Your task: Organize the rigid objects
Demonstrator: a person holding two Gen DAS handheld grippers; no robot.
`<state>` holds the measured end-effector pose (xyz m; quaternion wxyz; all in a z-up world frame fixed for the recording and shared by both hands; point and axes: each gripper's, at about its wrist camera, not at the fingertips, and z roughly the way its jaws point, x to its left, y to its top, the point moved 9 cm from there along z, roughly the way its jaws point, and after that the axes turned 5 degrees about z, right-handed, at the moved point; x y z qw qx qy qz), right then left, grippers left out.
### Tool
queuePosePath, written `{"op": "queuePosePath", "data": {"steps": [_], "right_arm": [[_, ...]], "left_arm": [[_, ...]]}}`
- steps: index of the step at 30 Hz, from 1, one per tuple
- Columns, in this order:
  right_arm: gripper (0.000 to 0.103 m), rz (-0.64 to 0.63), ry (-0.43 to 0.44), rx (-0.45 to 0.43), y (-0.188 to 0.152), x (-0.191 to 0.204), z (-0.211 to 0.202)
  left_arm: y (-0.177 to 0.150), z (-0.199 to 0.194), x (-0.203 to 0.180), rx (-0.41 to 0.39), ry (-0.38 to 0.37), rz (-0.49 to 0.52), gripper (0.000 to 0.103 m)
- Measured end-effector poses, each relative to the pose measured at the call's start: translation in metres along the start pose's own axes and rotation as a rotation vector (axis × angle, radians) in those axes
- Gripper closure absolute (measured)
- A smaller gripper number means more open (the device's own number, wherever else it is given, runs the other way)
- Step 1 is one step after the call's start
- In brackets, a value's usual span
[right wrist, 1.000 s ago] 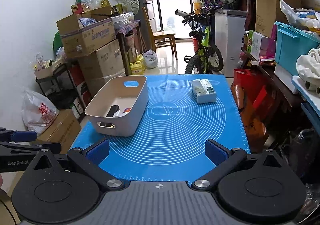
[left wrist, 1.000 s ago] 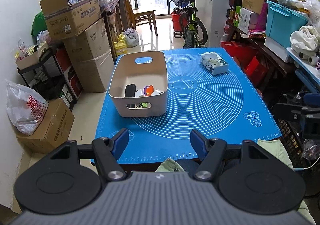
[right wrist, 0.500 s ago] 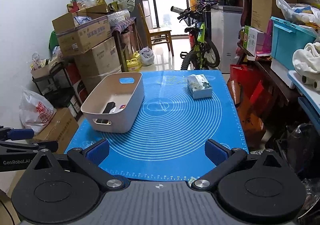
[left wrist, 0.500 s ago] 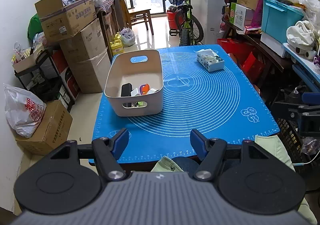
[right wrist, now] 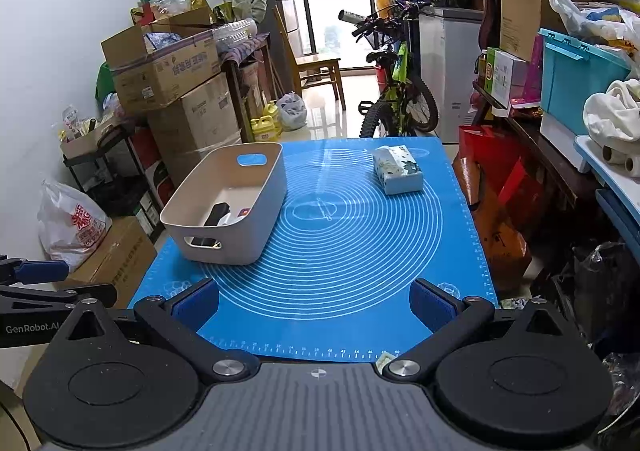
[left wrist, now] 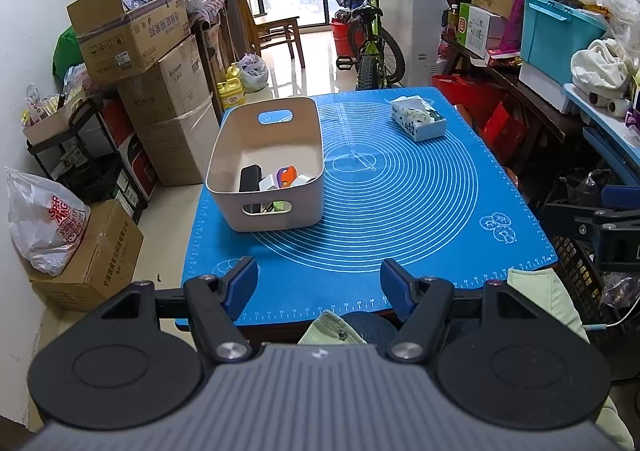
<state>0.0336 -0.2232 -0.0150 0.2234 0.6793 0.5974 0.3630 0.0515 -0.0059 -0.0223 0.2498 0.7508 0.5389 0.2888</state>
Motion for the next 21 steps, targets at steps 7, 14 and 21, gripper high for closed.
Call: {"op": "queuePosePath", "data": {"steps": [7,14,21], "right_arm": [[0.002,0.0,0.0,0.001,-0.001,-0.001,0.0],[0.002,0.003,0.003,0.004,-0.006,-0.002,0.002],[0.002,0.007,0.002,0.009,-0.016,0.0,0.006]], "left_arm": [[-0.003,0.002,-0.002,0.006,0.0,0.001,0.034],[-0.003,0.002,-0.002,0.006,0.0,0.001,0.034],[-0.007,0.003,-0.004,0.01,0.004,-0.003,0.034]]}}
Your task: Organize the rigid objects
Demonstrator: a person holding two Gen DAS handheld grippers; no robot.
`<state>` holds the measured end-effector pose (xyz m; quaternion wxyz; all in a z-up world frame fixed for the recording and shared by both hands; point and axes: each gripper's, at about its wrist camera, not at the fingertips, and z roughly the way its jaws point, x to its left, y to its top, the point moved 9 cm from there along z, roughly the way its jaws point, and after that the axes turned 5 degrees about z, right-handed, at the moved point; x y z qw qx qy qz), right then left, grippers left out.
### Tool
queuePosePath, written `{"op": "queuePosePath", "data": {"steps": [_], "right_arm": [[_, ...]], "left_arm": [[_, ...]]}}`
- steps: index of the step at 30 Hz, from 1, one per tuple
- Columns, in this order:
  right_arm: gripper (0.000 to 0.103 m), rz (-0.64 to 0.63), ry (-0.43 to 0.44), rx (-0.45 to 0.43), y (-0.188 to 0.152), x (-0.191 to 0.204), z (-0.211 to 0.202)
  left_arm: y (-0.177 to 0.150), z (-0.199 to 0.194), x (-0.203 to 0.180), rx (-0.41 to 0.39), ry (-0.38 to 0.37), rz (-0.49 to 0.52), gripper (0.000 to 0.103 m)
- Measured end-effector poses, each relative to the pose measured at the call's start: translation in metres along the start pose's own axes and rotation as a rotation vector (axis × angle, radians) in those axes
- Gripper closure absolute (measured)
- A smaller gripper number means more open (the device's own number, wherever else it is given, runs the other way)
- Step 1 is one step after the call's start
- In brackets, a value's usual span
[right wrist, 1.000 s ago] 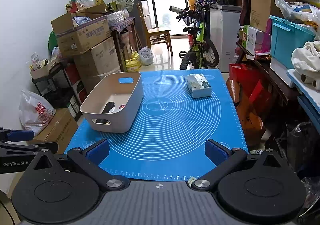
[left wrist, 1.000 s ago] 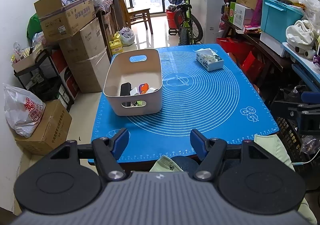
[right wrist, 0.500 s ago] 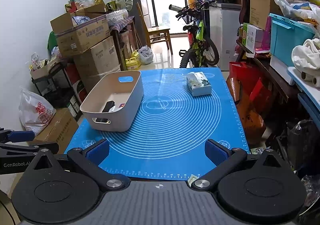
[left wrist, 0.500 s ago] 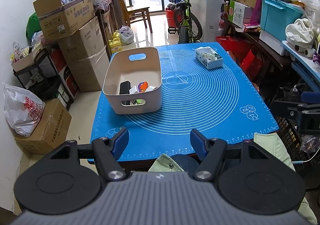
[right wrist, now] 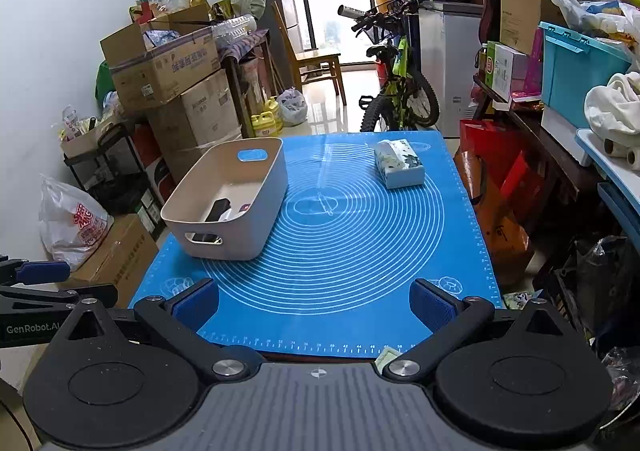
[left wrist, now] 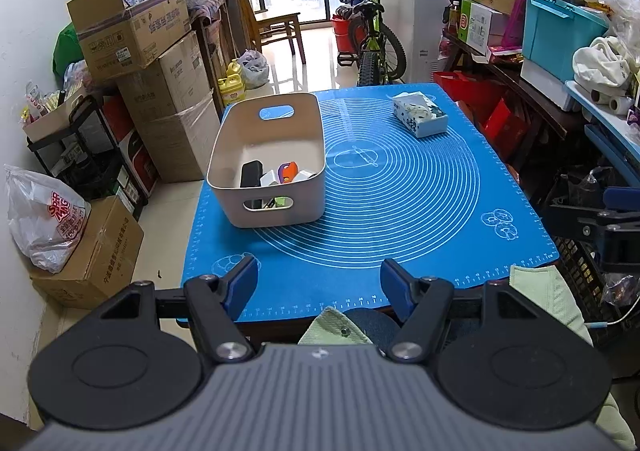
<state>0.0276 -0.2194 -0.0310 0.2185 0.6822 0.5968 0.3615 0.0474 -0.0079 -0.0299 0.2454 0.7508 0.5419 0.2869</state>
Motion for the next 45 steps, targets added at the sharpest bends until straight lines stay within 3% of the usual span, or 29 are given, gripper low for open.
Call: {"op": "queuePosePath", "data": {"steps": [45], "right_arm": [[0.002,0.003,-0.001,0.005,0.0048,0.0013,-0.0012]], "left_arm": [[0.0026,0.0034,0.0011,0.011,0.0,0.002,0.034]]}}
